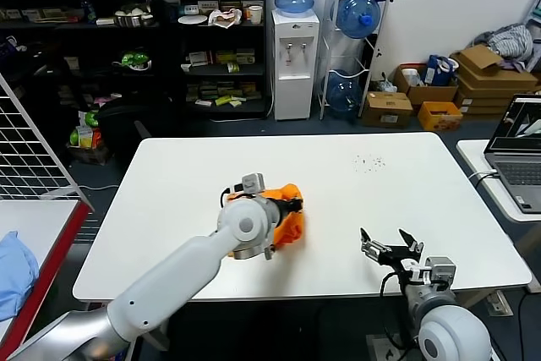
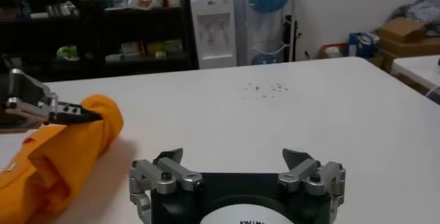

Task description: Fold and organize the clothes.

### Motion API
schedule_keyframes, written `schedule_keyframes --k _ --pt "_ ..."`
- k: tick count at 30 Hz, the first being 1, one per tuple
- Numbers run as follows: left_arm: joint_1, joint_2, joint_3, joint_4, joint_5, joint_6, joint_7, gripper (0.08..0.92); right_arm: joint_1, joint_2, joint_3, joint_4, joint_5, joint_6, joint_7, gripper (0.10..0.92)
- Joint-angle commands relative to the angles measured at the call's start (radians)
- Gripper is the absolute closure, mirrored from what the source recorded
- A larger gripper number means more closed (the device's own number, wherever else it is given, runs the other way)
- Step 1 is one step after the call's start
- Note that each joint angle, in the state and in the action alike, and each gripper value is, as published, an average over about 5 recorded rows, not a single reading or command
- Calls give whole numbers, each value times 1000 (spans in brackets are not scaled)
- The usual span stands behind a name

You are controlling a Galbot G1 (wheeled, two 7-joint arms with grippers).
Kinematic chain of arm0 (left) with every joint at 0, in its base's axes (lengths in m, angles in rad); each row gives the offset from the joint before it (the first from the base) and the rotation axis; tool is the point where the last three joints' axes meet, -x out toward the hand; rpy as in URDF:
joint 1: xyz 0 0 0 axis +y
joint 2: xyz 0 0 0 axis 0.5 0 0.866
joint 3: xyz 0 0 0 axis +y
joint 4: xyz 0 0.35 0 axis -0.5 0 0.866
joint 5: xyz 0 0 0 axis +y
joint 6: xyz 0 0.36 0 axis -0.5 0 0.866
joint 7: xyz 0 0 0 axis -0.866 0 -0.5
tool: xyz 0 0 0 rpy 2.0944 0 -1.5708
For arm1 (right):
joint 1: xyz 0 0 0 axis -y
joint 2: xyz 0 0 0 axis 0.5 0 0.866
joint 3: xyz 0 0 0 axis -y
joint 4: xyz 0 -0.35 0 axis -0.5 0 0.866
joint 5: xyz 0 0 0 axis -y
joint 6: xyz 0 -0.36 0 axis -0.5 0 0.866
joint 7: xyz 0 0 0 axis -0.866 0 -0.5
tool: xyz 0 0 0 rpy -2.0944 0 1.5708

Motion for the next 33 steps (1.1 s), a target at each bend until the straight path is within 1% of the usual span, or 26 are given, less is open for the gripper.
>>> schedule_keyframes --k 1,9,14,17,19,21,24,26,28,29,30,32,33 --pt "-51 -123 77 78 35 -10 -24 907 -23 0 19 19 -2 7 -4 104" --pt "-47 -137 61 94 54 -19 -17 907 -29 -2 24 28 -3 26 -28 104" --pt "-31 -130 40 72 83 -28 -2 907 -49 -9 41 35 -16 82 -80 104" --pt "-5 -93 5 -4 122 -42 29 881 -68 -21 57 49 -30 114 -117 104" --pt "38 -37 -28 -95 169 -49 70 832 -82 -29 74 60 -37 127 -140 104" --pt "112 44 -70 -190 236 -55 141 780 -105 -41 96 67 -43 149 -170 104" --pt "285 192 -170 -308 405 -90 316 694 -152 -58 135 60 -66 198 -228 104" --pt "441 286 -277 -353 580 -163 458 633 -184 -58 167 42 -80 246 -265 104" --pt "610 351 -418 -370 757 -266 600 572 -215 -46 201 23 -90 300 -298 104" --pt "703 372 -498 -369 857 -335 670 546 -231 -33 219 14 -97 334 -313 104" --pt "794 378 -579 -363 941 -404 729 520 -245 -20 234 6 -103 365 -326 104" --pt "957 360 -725 -347 1083 -546 821 460 -271 16 265 -5 -117 420 -349 104" --pt "1029 336 -787 -343 1137 -612 849 434 -283 37 278 -11 -124 447 -359 104"
